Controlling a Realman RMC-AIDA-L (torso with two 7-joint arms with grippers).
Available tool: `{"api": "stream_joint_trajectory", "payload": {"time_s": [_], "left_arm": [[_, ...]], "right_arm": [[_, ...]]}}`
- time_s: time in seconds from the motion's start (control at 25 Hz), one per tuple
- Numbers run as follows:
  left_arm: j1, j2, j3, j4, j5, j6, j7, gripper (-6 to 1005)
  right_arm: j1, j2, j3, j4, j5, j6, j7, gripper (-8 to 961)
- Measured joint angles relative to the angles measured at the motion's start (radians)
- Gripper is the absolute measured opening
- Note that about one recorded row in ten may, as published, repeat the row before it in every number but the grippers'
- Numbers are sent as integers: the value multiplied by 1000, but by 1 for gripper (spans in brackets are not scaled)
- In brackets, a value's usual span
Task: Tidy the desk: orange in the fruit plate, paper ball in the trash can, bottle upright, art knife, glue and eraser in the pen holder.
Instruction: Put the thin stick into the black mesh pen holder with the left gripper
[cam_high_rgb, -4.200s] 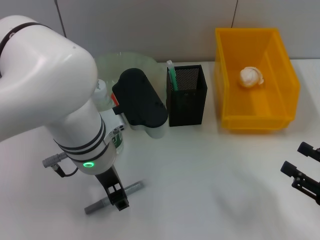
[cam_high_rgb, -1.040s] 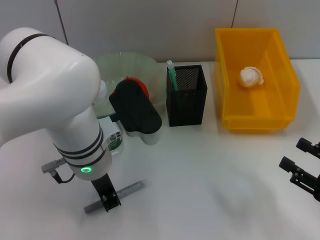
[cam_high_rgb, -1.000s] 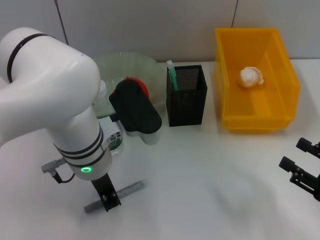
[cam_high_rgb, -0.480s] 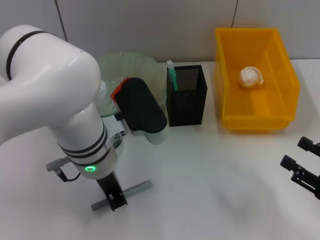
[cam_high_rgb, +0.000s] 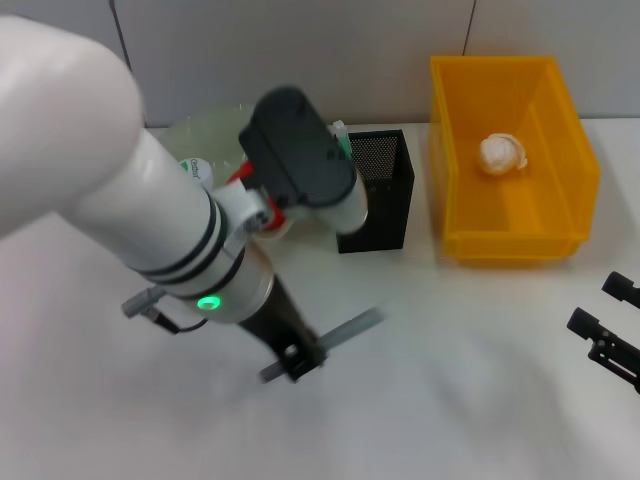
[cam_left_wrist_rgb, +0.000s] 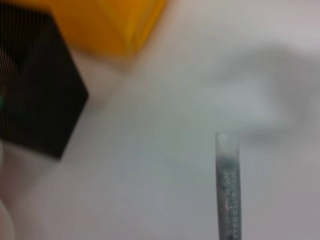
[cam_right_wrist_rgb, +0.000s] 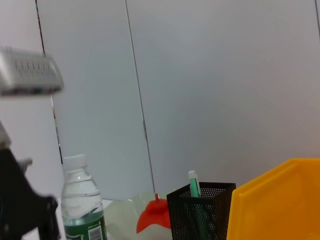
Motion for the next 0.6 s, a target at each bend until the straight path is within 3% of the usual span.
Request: {"api": "stream_joint_trajectory", "payload": {"time_s": [0.32, 0.4, 0.48, 0.6], "left_arm": [[39, 1, -71, 126, -78, -27, 7, 145], [82, 2, -153, 182, -199, -99, 56, 145], [94, 3, -173, 186, -233, -121, 73, 145], [137, 3, -206, 163, -332, -256, 144, 146]], "right_arm": [[-1, 0, 2, 0, 0, 0, 0, 694], [-2, 0, 7, 0, 0, 0, -1, 694], [-3, 0, 9, 0, 0, 0, -1, 694], [-5, 0, 12, 0, 1, -1, -1, 694]]}}
